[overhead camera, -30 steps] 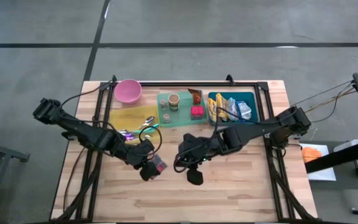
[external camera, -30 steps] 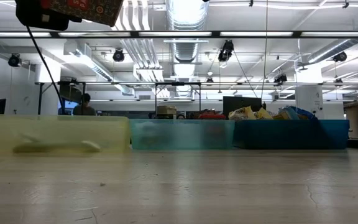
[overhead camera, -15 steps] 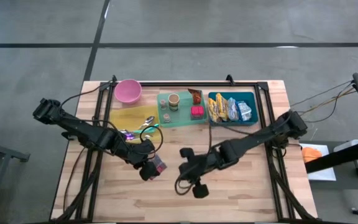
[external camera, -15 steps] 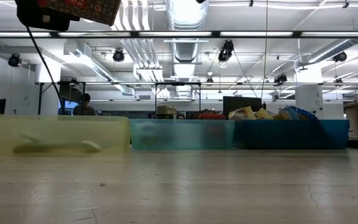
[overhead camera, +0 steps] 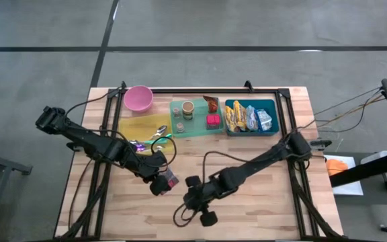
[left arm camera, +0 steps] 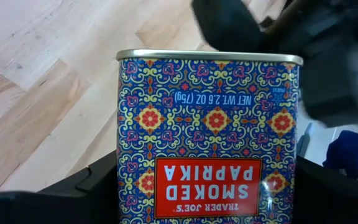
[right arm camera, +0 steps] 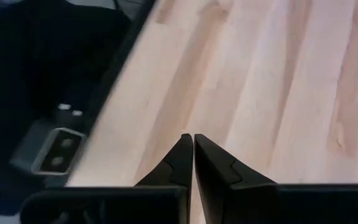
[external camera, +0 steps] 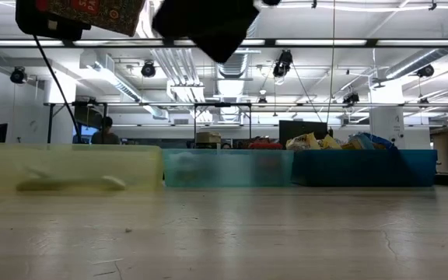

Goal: Pick & Place Food Item
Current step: Put the red seasoning can into the green bin

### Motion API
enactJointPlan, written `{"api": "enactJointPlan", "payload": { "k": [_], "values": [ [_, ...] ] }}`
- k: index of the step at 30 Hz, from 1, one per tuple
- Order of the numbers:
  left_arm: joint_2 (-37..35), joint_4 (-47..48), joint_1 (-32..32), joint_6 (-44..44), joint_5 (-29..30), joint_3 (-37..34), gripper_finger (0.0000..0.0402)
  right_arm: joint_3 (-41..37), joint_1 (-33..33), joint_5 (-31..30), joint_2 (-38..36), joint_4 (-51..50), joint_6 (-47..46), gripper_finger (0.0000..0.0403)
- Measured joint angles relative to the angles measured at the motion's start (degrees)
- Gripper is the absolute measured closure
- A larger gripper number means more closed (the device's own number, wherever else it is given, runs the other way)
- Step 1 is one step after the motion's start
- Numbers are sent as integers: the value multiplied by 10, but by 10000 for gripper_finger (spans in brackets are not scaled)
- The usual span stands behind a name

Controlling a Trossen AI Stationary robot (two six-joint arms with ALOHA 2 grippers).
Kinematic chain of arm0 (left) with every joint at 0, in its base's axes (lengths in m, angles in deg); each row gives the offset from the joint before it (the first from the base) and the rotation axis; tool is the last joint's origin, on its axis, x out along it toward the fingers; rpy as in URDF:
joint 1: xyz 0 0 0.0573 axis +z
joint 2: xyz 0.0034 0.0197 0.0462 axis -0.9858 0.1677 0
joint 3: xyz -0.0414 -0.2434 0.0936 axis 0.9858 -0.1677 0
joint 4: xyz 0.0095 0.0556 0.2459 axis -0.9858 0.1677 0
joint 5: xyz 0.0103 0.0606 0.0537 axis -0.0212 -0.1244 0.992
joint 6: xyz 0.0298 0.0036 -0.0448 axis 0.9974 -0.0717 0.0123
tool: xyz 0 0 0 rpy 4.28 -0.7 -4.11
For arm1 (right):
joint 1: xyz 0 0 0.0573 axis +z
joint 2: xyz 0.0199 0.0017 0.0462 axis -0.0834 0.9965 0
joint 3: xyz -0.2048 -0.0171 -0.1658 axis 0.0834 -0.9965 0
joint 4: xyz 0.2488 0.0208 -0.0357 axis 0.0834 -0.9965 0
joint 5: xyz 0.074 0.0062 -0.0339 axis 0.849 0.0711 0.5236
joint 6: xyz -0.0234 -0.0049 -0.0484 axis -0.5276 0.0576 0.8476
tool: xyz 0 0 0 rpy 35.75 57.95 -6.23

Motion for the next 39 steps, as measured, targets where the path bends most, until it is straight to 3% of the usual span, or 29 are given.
{"api": "enactJointPlan", "payload": {
  "k": [6, 15, 27, 39],
  "values": [
    [0, 5, 0, 2, -6, 0, 89, 40, -16, 17, 32, -44, -127, 390],
    [0, 21, 0, 5, -18, 0, 89, 47, -10, 101, 23, -23, -93, 390],
    [0, 24, 2, 4, -27, 0, 89, 48, -11, 118, 21, -38, -135, 390],
    [0, 24, 2, 4, -28, 0, 89, 49, 3, 97, 21, -44, -141, 390]
  ]
}}
